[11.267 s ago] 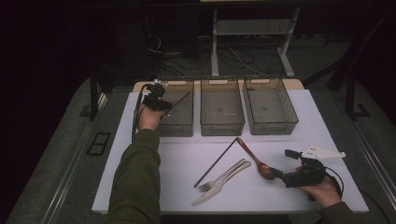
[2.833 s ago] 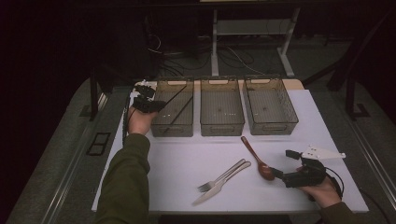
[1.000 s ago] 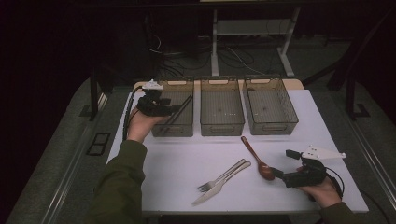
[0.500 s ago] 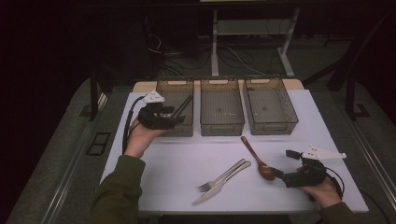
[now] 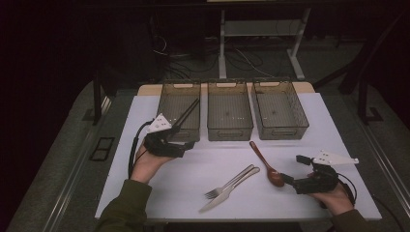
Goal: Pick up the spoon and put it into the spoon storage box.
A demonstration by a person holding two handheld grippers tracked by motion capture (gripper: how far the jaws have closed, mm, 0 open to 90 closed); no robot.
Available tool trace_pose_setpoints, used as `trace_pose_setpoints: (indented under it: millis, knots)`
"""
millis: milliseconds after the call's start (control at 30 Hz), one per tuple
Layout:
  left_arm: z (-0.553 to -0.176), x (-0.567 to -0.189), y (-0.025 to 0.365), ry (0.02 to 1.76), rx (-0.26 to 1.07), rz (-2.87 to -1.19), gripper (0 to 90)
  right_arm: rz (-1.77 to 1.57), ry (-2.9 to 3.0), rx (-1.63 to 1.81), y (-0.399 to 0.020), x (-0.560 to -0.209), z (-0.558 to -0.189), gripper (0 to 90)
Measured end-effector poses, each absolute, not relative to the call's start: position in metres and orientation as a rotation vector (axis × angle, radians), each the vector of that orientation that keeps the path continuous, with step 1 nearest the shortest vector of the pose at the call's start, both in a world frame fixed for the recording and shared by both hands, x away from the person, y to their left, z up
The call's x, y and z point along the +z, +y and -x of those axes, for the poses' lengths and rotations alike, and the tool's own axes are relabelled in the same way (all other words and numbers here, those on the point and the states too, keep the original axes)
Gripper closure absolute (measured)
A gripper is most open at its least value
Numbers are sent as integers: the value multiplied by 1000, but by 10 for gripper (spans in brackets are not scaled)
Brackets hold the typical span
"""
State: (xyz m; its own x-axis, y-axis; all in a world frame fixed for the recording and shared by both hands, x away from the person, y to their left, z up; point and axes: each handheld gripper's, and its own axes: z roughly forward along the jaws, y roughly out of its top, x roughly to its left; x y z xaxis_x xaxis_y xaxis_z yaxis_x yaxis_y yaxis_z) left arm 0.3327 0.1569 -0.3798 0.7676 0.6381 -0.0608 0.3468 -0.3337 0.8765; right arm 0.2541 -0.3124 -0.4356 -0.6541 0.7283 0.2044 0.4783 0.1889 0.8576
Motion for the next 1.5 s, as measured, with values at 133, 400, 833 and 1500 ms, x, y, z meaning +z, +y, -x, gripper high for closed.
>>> trace_pose_setpoints:
  millis: [133, 400, 833, 1500]
  knots:
    - [-322, -387, 155, 727, 366, -1948, 130, -1159, 2212, 1452, -313, -435, -254, 0]
    - [-303, -400, 155, 704, 370, -1952, 109, -1158, 2213, 1456, -313, -435, -254, 0]
    - [-274, -424, 159, 706, 344, -1977, 0, -1156, 2214, 1454, -313, -435, -254, 0]
    - [-268, -437, 166, 702, 273, -1975, 0, -1211, 2331, 1384, -307, -432, -260, 44]
